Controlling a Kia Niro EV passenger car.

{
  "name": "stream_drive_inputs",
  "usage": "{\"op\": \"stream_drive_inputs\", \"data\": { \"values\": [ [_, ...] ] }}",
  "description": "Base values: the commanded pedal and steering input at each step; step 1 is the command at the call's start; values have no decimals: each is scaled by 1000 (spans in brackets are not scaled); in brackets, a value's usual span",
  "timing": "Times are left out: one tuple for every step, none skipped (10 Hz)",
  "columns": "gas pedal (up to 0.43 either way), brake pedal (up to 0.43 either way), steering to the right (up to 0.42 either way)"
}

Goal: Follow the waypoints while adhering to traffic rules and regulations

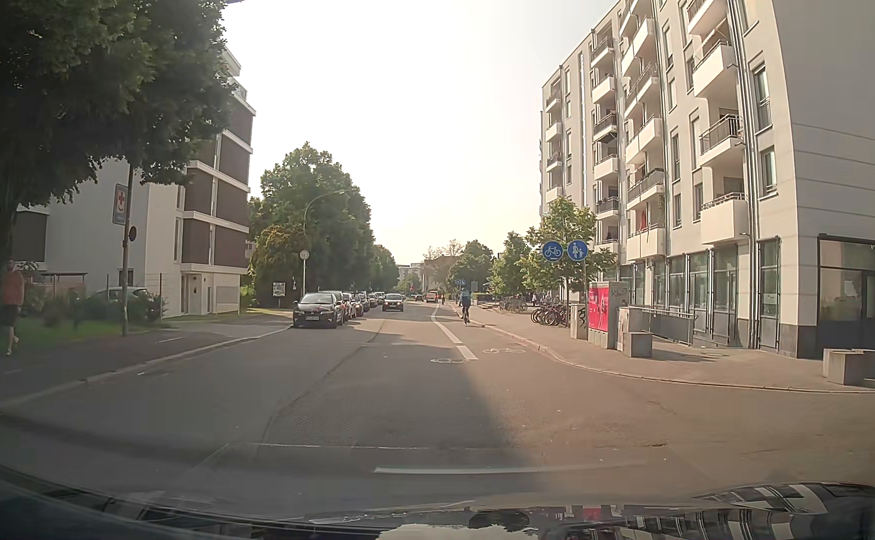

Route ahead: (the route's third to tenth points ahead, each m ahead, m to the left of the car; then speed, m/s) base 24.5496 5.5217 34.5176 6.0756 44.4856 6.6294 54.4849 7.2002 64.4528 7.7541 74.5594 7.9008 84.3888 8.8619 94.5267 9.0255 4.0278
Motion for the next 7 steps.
{"op": "stream_drive_inputs", "data": {
  "values": [
    [0,61,-2],
    [0,61,-2],
    [0,55,-3],
    [0,49,-6],
    [0,49,-11],
    [0,49,-15],
    [0,43,-15]
  ]
}}
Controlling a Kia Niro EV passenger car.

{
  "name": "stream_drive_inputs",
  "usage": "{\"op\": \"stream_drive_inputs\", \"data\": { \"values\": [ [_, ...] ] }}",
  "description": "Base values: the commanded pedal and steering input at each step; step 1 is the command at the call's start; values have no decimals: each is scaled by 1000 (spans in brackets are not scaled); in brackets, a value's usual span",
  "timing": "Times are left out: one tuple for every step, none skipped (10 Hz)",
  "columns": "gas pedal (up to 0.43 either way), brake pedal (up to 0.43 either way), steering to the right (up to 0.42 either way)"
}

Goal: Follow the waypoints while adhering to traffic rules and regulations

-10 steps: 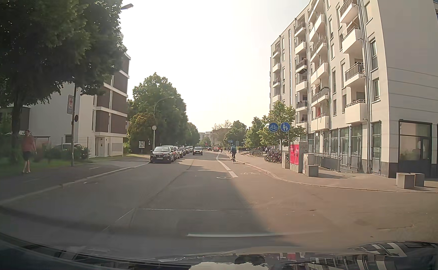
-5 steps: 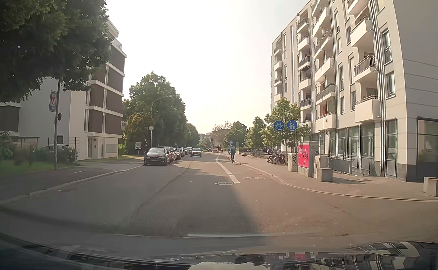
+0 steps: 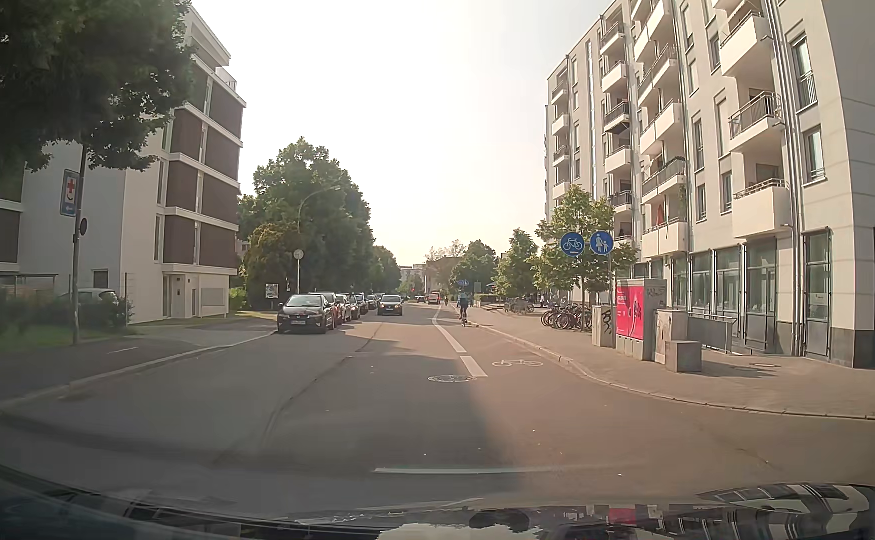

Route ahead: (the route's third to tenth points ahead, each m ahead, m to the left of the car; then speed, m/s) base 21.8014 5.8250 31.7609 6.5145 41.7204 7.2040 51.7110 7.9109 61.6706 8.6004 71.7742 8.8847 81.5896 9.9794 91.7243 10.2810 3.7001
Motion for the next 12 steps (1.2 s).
{"op": "stream_drive_inputs", "data": {
  "values": [
    [0,43,-15],
    [0,24,-15],
    [0,6,-15],
    [0,6,-16],
    [0,0,-18],
    [0,6,-22],
    [0,6,-26],
    [0,6,-28],
    [0,12,-28],
    [0,24,-28],
    [0,49,-34],
    [0,67,-37]
  ]
}}
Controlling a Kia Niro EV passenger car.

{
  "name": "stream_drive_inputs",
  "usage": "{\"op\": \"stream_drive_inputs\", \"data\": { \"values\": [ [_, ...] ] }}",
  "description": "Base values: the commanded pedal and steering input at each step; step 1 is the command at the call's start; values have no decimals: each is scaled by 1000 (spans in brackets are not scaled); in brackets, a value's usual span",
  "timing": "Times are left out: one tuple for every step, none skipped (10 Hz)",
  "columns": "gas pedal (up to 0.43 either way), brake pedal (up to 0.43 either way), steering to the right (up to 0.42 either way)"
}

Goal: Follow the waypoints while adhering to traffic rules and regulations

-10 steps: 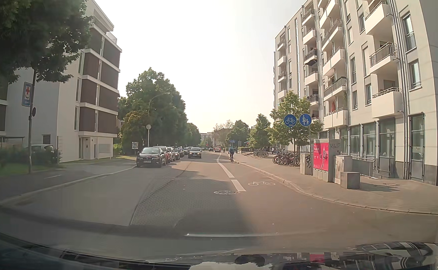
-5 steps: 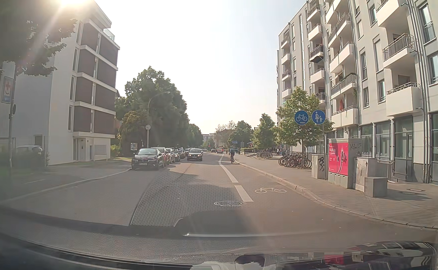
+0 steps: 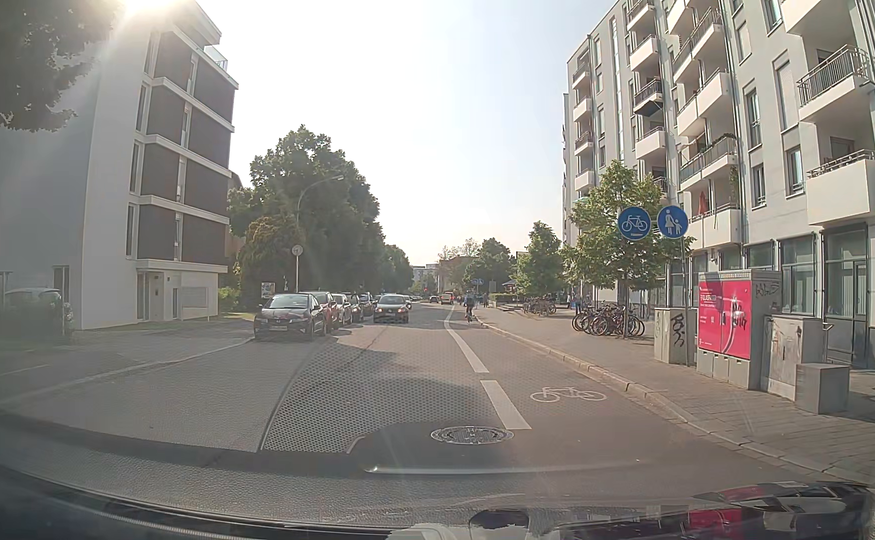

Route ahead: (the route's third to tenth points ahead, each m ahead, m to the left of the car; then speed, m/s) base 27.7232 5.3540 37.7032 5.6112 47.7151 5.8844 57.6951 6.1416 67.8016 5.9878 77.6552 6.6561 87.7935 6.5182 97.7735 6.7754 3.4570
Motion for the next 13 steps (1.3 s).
{"op": "stream_drive_inputs", "data": {
  "values": [
    [0,91,-38],
    [0,110,-38],
    [0,134,-38],
    [0,140,-38],
    [0,146,-38],
    [0,146,-38],
    [0,152,-38],
    [0,171,-37],
    [0,177,-38],
    [0,189,-38],
    [0,195,-38],
    [0,207,-38],
    [0,213,-38]
  ]
}}
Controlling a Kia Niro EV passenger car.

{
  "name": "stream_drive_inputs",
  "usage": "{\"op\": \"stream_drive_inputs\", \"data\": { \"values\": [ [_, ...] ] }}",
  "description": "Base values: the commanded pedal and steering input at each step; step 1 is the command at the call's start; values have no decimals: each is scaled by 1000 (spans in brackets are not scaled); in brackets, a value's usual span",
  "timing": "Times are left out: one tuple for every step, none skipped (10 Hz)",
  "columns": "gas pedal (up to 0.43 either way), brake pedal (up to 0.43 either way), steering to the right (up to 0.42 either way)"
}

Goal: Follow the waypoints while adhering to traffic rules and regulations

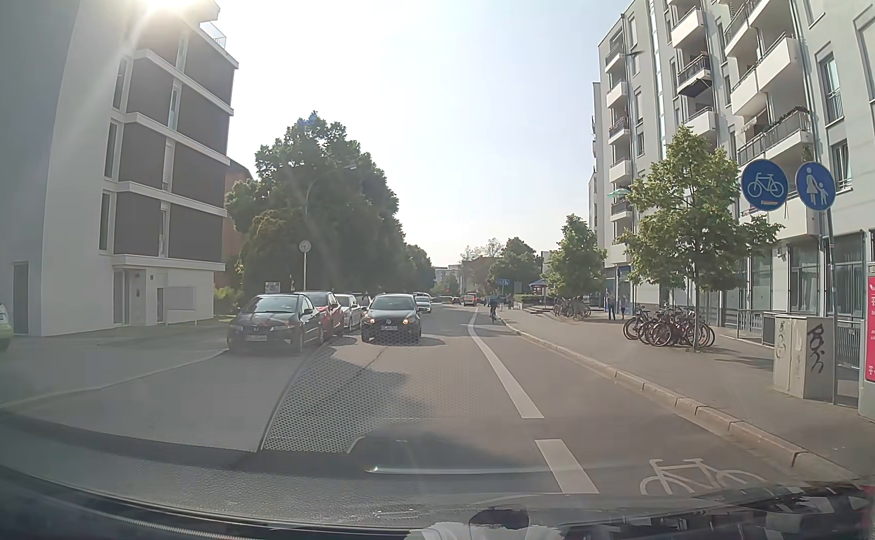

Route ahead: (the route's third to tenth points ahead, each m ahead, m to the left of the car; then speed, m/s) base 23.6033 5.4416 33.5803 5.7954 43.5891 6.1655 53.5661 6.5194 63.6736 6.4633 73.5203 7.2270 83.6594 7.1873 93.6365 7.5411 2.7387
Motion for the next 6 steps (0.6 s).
{"op": "stream_drive_inputs", "data": {
  "values": [
    [0,213,-38],
    [0,213,-37],
    [0,207,-35],
    [0,213,-32],
    [0,213,-27],
    [0,213,-24]
  ]
}}
